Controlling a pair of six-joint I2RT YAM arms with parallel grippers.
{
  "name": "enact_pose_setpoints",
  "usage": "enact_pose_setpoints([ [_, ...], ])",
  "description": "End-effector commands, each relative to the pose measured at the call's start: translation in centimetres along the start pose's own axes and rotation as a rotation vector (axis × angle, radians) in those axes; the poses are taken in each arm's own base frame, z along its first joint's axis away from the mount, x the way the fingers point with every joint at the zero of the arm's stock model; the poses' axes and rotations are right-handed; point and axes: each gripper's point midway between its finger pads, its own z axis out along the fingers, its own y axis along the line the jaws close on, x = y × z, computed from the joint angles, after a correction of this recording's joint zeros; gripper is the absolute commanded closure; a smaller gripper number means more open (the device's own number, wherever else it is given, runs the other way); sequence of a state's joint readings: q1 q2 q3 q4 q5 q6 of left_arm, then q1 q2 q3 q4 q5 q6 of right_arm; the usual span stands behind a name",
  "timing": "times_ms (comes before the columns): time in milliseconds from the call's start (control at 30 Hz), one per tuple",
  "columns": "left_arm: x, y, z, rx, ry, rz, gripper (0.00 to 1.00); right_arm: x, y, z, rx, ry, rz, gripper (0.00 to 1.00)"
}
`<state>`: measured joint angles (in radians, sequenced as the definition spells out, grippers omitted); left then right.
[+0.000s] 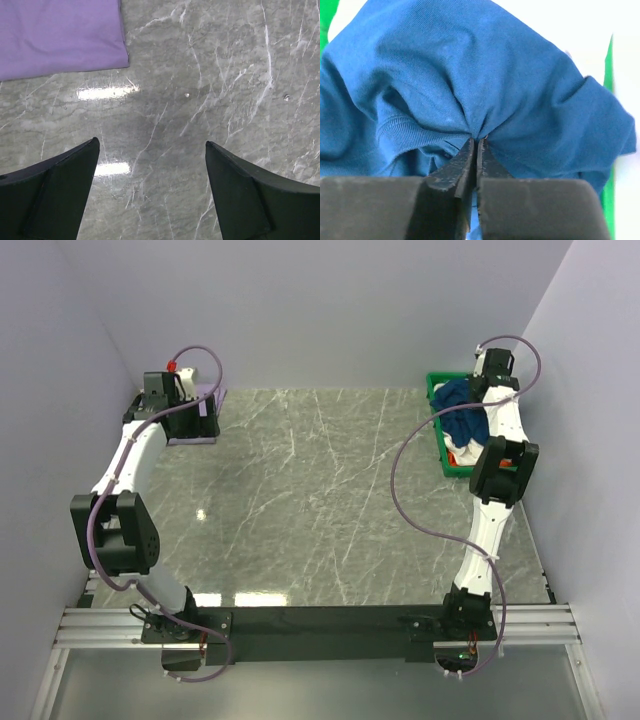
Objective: Fold and stack the t-shirts
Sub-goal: Grab the tshirt from the pile
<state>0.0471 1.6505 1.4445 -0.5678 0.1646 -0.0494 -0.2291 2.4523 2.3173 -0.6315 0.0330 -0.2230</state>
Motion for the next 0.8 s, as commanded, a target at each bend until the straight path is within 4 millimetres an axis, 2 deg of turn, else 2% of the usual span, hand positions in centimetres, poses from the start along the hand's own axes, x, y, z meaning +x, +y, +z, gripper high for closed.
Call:
enact_pose_setpoints([
  [0,-2.2,-0.3,-0.8,0.021,-0.046,-0.014,0.08,-2.2,-0.5,-2.0,-0.007,-0.048,0.001,1.00],
  [33,-2.5,-0.3,-1.0,0.027,-0.054,-0.015,0.08,-2.4,-0.4,-2.7,-0.013,-0.052,0.004,1.00],
  [100,-2.8,-0.4,-1.3,0.038,-0.065,-0.017,0.08,-4.2,-0.3,-5.5,-0.039,-0.100,0.021,1.00],
  [133,-3.4,-0.5,-1.7,0.047,-0.080,-0.008,0.08,-5.4,-0.2,-8.0,-0.052,-0.134,0.052,1.00],
  [167,-3.7,-0.6,-2.0,0.057,-0.094,-0.002,0.08,-6.0,0.1,-9.5,-0.072,-0.155,0.067,1.00],
  [200,-4.3,-0.6,-2.5,0.056,-0.120,0.004,0.08,-6.7,1.1,-11.3,-0.135,-0.175,0.096,1.00],
  [233,-4.5,-0.6,-2.7,0.057,-0.134,0.002,0.08,-7.9,1.4,-14.4,-0.165,-0.220,0.112,1.00],
  [300,-5.0,-0.7,-3.3,0.070,-0.159,0.002,0.08,-9.0,2.2,-17.8,-0.220,-0.269,0.144,1.00],
  [333,-5.2,-0.6,-3.7,0.075,-0.175,0.003,0.08,-9.9,2.8,-21.0,-0.262,-0.316,0.167,1.00],
  [400,-5.3,-0.9,-4.0,0.095,-0.182,-0.001,0.08,-10.5,3.4,-24.0,-0.297,-0.357,0.174,1.00],
  [433,-5.3,-1.0,-4.3,0.101,-0.187,0.001,0.08,-10.9,3.8,-26.8,-0.331,-0.399,0.169,1.00],
  [500,-5.4,-1.2,-4.8,0.119,-0.197,0.004,0.08,-11.2,4.6,-29.6,-0.376,-0.440,0.151,1.00],
  [533,-5.4,-1.2,-5.1,0.123,-0.205,0.004,0.08,-11.1,5.2,-32.0,-0.408,-0.467,0.162,1.00],
  [567,-5.5,-1.4,-5.3,0.131,-0.217,0.009,0.08,-11.0,6.0,-33.3,-0.438,-0.479,0.153,1.00],
  [633,-5.6,-1.8,-6.0,0.152,-0.235,0.013,0.08,-10.4,7.9,-36.4,-0.494,-0.513,0.120,1.00],
  [667,-5.8,-1.9,-6.4,0.157,-0.250,0.016,0.08,-10.1,8.8,-37.5,-0.526,-0.522,0.104,1.00],
  [700,-5.8,-1.9,-6.6,0.160,-0.256,0.012,0.08,-9.7,10.7,-38.7,-0.570,-0.528,0.077,1.00],
  [767,-5.9,-2.5,-7.6,0.185,-0.277,0.017,0.07,-8.7,12.6,-40.9,-0.591,-0.558,0.036,1.00],
])
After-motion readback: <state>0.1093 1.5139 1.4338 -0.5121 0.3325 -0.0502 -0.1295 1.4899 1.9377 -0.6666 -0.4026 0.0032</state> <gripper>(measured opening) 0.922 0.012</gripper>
